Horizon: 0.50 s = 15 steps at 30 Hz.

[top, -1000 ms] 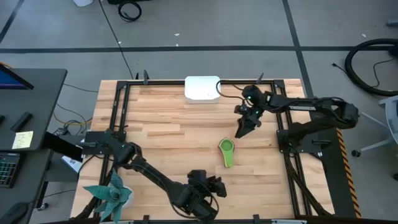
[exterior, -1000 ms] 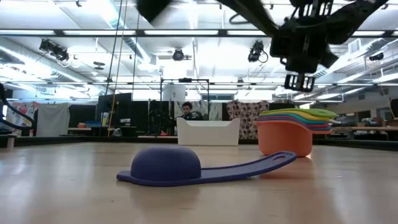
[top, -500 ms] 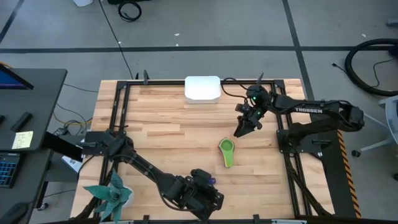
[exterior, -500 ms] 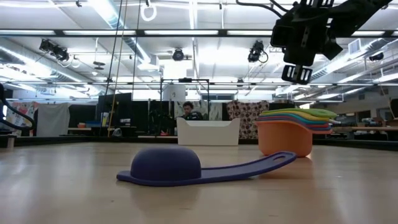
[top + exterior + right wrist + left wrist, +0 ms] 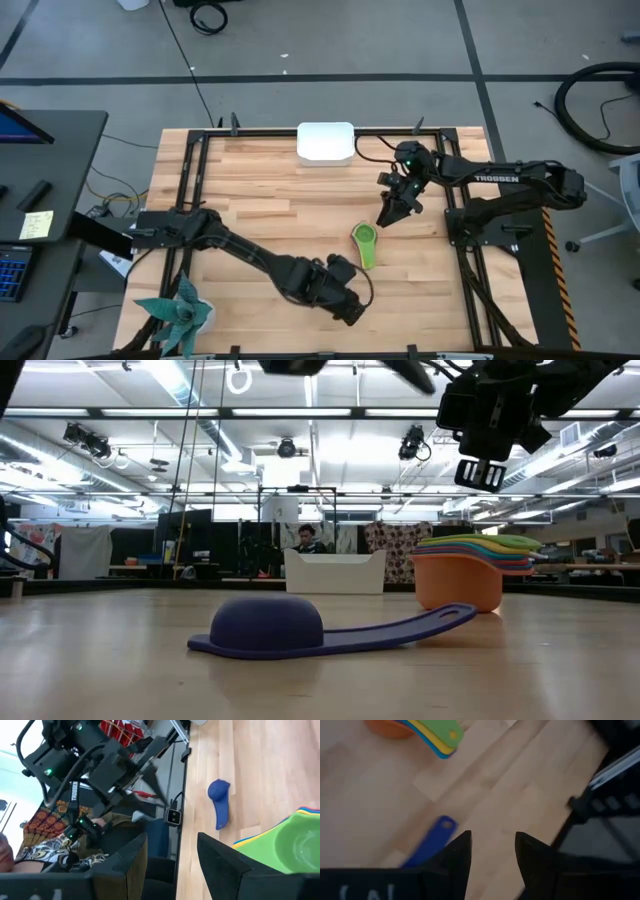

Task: Nest measuring cups in basket
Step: Stack the dark blue measuring cup on top of the green measuring cup

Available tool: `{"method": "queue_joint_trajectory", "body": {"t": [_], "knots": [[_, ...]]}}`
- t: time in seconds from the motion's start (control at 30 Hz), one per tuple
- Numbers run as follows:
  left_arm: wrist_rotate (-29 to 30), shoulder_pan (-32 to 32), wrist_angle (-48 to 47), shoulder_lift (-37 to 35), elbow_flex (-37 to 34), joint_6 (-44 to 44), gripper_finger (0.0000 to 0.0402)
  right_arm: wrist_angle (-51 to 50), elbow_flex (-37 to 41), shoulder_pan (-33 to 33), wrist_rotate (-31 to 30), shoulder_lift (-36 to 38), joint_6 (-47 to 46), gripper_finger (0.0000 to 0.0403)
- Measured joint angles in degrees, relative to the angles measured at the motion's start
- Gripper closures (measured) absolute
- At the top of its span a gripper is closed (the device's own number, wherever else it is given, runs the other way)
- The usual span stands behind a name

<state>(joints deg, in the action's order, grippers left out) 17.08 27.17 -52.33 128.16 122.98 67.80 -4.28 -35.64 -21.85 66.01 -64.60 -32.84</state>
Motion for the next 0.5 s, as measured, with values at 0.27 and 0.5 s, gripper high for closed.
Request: {"method": "queue_joint_trajectory", "body": {"t": [0.27, 0.5], "knots": [[-6.7, -2.0, -1.7, 3.1, -0.1, -13.1, 0.0246, 0.0, 0.0, 0.8, 0.3, 0.0, -0.4, 0.0226], [-8.7, -2.0, -1.0, 5.9, -0.1, -17.5, 0.0246, 0.0, 0.0, 0.9, 1.3, 0.0, -1.0, 0.0226]]}}
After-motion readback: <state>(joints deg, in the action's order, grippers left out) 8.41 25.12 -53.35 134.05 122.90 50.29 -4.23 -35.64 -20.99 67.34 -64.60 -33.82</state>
